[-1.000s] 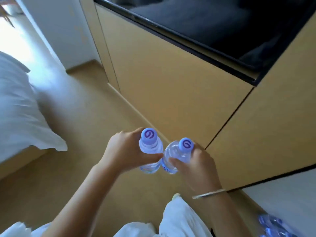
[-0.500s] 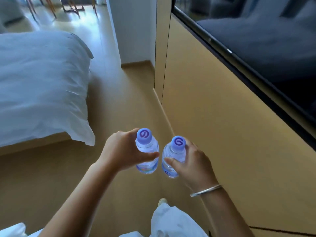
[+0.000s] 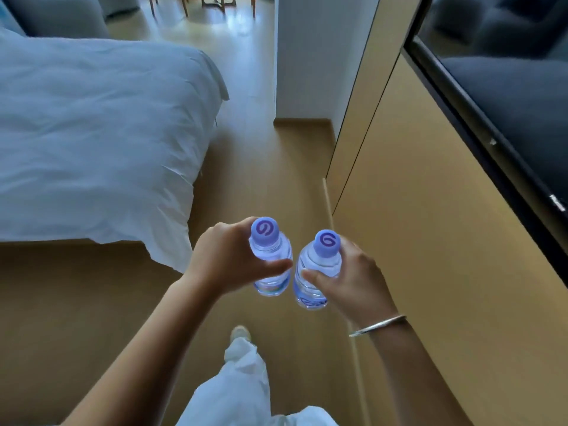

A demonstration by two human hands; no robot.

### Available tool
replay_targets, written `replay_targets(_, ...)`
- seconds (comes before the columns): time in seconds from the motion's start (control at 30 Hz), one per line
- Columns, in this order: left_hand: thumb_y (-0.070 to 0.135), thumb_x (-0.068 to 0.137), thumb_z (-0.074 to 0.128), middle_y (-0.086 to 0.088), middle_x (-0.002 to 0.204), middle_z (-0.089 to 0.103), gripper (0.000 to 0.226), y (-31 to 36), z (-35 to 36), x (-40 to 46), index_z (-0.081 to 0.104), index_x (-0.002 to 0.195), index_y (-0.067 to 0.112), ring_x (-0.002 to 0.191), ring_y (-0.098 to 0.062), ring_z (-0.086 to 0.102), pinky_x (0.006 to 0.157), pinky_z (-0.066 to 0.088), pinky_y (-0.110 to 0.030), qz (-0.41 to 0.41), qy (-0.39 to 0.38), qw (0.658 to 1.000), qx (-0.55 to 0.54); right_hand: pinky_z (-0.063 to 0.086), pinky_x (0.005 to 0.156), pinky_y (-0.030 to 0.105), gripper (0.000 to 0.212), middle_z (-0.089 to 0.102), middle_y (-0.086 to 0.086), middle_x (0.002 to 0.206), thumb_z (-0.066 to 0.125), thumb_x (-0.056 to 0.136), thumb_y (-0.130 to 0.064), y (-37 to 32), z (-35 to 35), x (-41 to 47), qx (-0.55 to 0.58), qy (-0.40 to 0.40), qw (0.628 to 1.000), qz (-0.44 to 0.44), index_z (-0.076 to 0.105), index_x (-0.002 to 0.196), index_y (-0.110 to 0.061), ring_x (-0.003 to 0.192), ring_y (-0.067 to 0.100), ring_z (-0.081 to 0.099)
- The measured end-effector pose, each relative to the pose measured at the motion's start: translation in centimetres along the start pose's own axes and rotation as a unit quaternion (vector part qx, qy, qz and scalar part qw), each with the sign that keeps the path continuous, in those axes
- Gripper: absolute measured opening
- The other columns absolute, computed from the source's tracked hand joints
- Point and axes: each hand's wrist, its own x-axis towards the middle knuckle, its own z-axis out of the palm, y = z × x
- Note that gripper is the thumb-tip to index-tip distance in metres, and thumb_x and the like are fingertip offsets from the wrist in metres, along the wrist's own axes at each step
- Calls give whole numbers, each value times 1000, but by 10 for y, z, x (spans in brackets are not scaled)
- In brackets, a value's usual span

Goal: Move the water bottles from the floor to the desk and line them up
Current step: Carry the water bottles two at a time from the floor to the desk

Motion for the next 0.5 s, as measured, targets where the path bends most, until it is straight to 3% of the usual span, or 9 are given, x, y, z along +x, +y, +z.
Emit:
replay_targets(0.13, 72, 43, 49, 11, 57, 55, 38, -30, -7, 68, 44, 63, 40, 58, -15, 47, 55, 36, -20, -2, 3, 1000, -10, 48, 82, 31, 42, 63, -6, 103, 76, 71, -31, -13, 15, 74, 2, -6, 1000, -3, 59, 109, -23, 95, 16, 60)
replay_targets(0.5, 69, 43, 50, 9, 64, 60, 31, -114, -61, 273, 42, 61, 46, 66, -19, 58, 63, 47, -25, 13, 0, 1000, -13, 48, 81, 27, 43, 65, -4, 101, 77, 71, -27, -83, 41, 284, 36, 22, 999, 8, 58, 109, -24, 92, 14, 62)
